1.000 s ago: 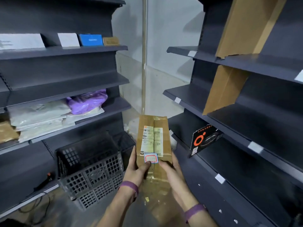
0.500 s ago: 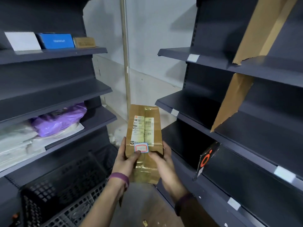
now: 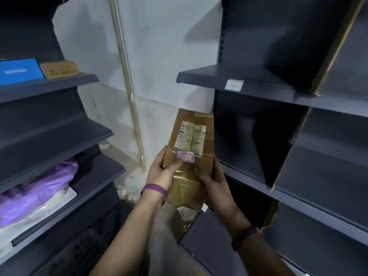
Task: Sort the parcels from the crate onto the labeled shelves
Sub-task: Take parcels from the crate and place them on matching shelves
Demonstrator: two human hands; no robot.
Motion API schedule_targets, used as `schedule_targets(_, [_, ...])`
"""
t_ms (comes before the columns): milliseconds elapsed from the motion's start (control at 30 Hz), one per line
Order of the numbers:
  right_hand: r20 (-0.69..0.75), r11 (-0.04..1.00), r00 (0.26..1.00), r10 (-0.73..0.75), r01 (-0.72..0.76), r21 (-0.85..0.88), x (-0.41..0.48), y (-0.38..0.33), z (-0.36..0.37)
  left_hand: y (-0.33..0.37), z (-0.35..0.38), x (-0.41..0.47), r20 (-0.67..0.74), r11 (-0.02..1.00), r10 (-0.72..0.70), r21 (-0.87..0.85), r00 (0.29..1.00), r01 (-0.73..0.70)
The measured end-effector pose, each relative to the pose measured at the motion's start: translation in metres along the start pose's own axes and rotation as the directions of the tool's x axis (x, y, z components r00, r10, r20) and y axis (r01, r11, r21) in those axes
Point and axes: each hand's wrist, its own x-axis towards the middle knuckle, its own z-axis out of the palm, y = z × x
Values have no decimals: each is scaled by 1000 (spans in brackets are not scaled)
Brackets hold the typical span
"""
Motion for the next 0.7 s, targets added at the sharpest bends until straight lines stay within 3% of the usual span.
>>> schedule_targets(133, [-98, 997, 992, -79, 79, -2, 21, -17, -12, 4, 26, 45, 138, 999, 7, 39, 990, -13])
schedule_targets(233, [-163, 984, 974, -158, 141, -109, 35, -25, -18, 6, 42, 74, 271, 1000, -2, -19, 963, 7])
schedule_targets(433, [-392, 985, 905, -166, 138, -98, 64, -26, -24, 6, 60, 122, 500, 999, -24, -7, 866, 32])
schedule_targets(533, [-423, 978, 886, -190, 135, -156, 71, -28, -28, 3, 63, 140, 634, 999, -6, 45, 773, -29])
schedule_targets(633, [-379, 961, 897, -227, 144, -235, 78, -31, -36, -6, 65, 160, 797, 1000, 16, 0, 603, -26])
schedule_targets(700, [-352, 941, 900, -256, 150, -302, 85, -34, -43, -14, 71, 172, 823, 997, -24, 65, 568, -51])
